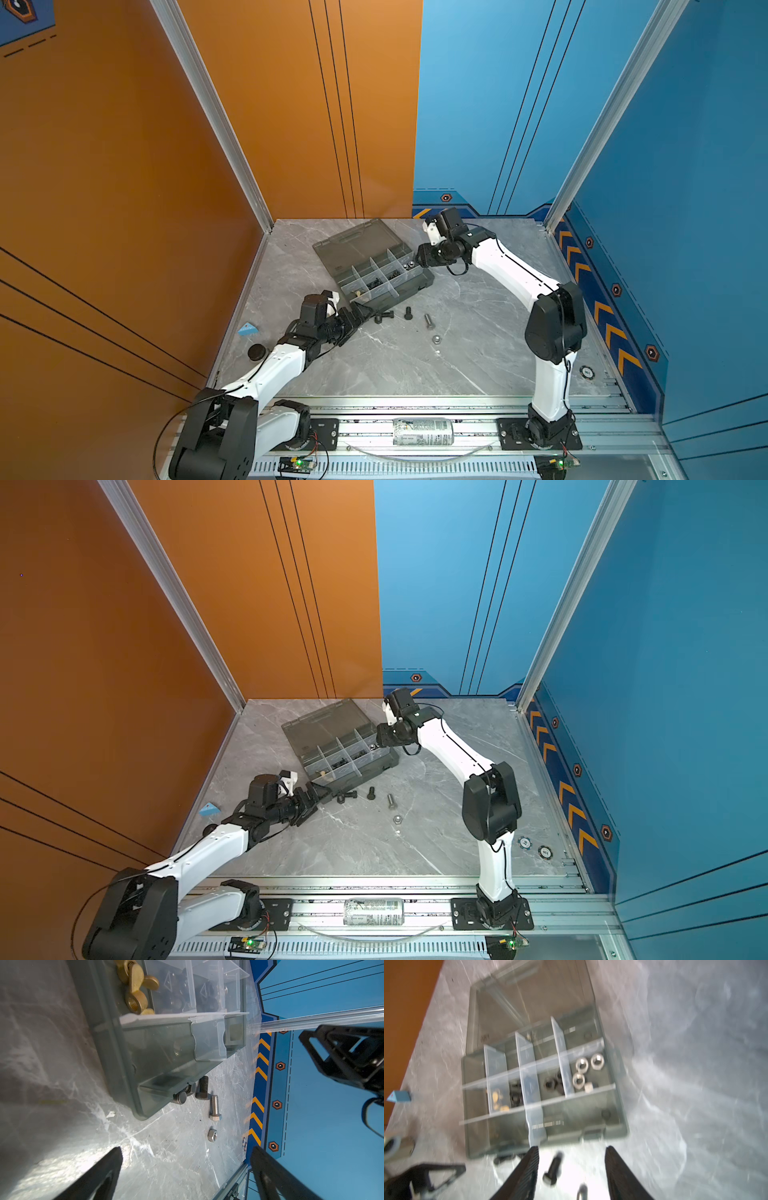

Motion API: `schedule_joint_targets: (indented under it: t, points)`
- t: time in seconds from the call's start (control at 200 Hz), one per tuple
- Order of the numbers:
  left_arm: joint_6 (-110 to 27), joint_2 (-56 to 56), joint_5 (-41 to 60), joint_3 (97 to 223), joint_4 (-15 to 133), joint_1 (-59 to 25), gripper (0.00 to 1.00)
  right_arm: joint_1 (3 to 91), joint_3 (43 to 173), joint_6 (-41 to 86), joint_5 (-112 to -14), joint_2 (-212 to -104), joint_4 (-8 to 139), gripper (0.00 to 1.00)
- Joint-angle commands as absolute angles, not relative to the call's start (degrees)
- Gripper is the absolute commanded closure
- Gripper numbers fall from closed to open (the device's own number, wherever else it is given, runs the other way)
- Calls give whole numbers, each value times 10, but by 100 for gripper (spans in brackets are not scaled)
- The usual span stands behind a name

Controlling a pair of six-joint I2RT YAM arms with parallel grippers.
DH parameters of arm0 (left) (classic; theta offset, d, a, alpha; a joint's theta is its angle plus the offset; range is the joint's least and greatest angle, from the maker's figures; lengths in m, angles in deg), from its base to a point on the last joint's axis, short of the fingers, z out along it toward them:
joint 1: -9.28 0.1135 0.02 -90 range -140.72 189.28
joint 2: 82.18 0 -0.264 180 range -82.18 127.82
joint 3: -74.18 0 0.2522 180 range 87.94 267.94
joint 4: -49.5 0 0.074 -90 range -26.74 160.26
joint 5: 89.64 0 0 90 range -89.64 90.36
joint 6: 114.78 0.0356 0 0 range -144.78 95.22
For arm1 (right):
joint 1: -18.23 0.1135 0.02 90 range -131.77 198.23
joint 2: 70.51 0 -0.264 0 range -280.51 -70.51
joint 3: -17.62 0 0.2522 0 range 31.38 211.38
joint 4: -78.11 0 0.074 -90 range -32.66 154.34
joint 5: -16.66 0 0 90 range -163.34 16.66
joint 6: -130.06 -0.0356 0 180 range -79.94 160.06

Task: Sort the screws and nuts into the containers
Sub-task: 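Move the open right gripper back above the loose silver hex nut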

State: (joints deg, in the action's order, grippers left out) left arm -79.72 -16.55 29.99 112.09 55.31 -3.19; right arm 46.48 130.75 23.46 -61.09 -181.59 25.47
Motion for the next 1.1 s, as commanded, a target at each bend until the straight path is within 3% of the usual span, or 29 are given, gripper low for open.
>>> schedule_joint_targets:
  t: [0.0,0.496,1.091]
  points:
    - [-794,-157,303,1142,552,-38,2,464,1242,216,-587,-1783,221,46]
    - [-798,-159,289,1140,558,-53,2,506,978,139,-572,-1644,242,46]
    - [-797,-142,285,1145,553,-64,2,610,922,72,-680,-1650,281,47]
